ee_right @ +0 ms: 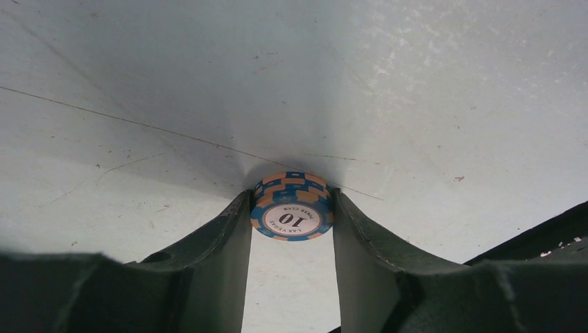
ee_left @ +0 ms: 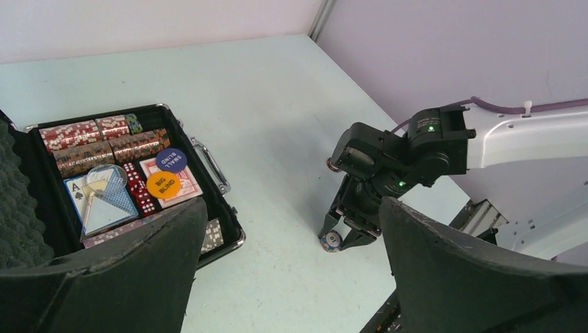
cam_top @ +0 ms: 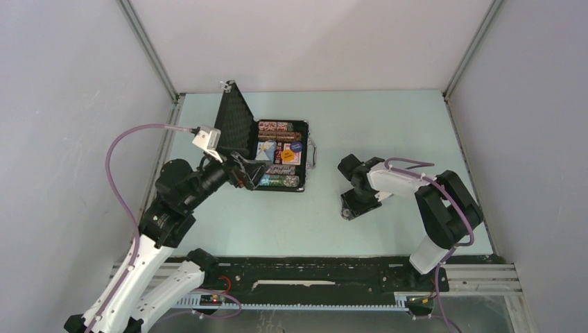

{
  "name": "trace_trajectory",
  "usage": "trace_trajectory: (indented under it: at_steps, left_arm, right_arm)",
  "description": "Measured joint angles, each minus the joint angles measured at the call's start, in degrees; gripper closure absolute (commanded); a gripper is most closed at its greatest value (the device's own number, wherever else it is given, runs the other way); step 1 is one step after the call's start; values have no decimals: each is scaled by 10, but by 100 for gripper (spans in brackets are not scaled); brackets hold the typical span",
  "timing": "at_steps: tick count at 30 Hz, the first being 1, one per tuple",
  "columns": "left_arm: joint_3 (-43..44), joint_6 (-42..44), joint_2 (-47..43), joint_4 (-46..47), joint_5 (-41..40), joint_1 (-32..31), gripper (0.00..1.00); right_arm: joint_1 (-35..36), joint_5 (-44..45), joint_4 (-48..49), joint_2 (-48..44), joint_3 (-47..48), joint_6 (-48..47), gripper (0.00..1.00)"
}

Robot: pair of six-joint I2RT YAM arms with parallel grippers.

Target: Pack up texas hold em set

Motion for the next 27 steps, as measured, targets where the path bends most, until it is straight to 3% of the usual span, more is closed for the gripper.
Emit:
trace_trajectory:
  at_steps: [14,27]
  left_arm:
    - [-5,-41,38,11,8,-6,0]
    - [-246,-274,81,207,57,-16,6]
  right_arm:
    - [7,29,23,-26,0,9,100]
    - [2,-2,11,-89,0,-12,100]
